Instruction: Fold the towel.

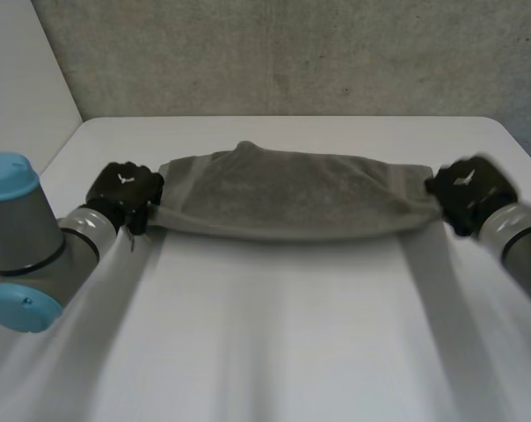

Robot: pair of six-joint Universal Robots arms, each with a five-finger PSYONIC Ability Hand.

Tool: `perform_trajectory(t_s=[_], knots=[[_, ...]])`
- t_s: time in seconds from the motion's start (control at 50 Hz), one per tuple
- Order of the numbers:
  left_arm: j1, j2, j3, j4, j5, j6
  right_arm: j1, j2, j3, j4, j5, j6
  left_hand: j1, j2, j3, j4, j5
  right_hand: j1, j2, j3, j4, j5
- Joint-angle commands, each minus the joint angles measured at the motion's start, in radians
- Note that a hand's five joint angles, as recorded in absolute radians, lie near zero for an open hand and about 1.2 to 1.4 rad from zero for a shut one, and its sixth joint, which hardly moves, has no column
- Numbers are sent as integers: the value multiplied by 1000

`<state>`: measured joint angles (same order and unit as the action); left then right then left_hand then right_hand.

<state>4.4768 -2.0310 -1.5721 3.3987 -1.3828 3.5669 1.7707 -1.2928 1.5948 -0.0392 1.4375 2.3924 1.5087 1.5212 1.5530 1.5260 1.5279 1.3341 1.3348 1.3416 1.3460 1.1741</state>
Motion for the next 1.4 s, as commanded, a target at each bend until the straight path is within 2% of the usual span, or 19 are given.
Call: perform_trajectory(t_s=[0.02,0.16,0.34,0.48,0.54,0.72,0.88,0.94,0.98,1.04,1.08,1.16,1.2,1.4], knots=[[16,116,-2,-35,-1,-3,-60,-175,-56,111,-41,-31,-112,-125,-157,-130,-306,62,61,55,50,48],[16,270,-49,-101,5,7,-96,-230,-98,324,-106,-67,-112,-125,-157,-130,-306,62,61,55,50,48],[16,400,-123,-147,8,17,-117,-270,-82,421,-109,-131,-112,-125,-157,-130,-306,62,61,55,50,48],[6,471,-169,-263,8,85,-145,-269,-75,603,-124,-245,-112,-125,-157,-130,-306,62,61,55,50,48],[5,506,-184,-301,10,102,-157,-261,-75,621,-146,-272,-112,-125,-157,-130,-306,62,61,55,50,48],[16,517,-203,-302,24,107,-183,-257,-78,616,-189,-275,-112,-125,-157,-130,-306,62,61,55,50,48],[2,341,-160,-239,28,110,-169,-120,-127,595,-209,-263,-112,-125,-157,-130,-306,62,61,55,50,48],[1,245,-109,-190,27,110,-165,-42,-165,565,-204,-248,-112,-125,-157,-130,-306,62,61,55,50,48],[-17,126,-34,-142,19,112,-160,50,-229,533,-192,-220,-112,-125,-157,-130,-306,62,61,55,50,48],[-34,66,18,-128,13,110,-157,96,-265,521,-183,-200,-112,-125,-157,-130,-306,62,61,55,50,48],[-57,-56,133,-124,8,110,-143,180,-340,497,-148,-158,-112,-125,-157,-130,-306,62,61,55,50,48],[-65,-164,250,-121,8,110,-112,248,-404,447,-103,-124,-112,-125,-157,-130,-306,62,61,55,50,48],[-65,-254,351,-114,8,110,-85,300,-446,369,-68,-93,-112,-125,-157,-130,-306,62,61,55,50,48],[-84,-437,537,-32,7,142,-39,405,-457,147,-17,-58,-112,-125,-157,-130,-306,62,61,55,50,48]])
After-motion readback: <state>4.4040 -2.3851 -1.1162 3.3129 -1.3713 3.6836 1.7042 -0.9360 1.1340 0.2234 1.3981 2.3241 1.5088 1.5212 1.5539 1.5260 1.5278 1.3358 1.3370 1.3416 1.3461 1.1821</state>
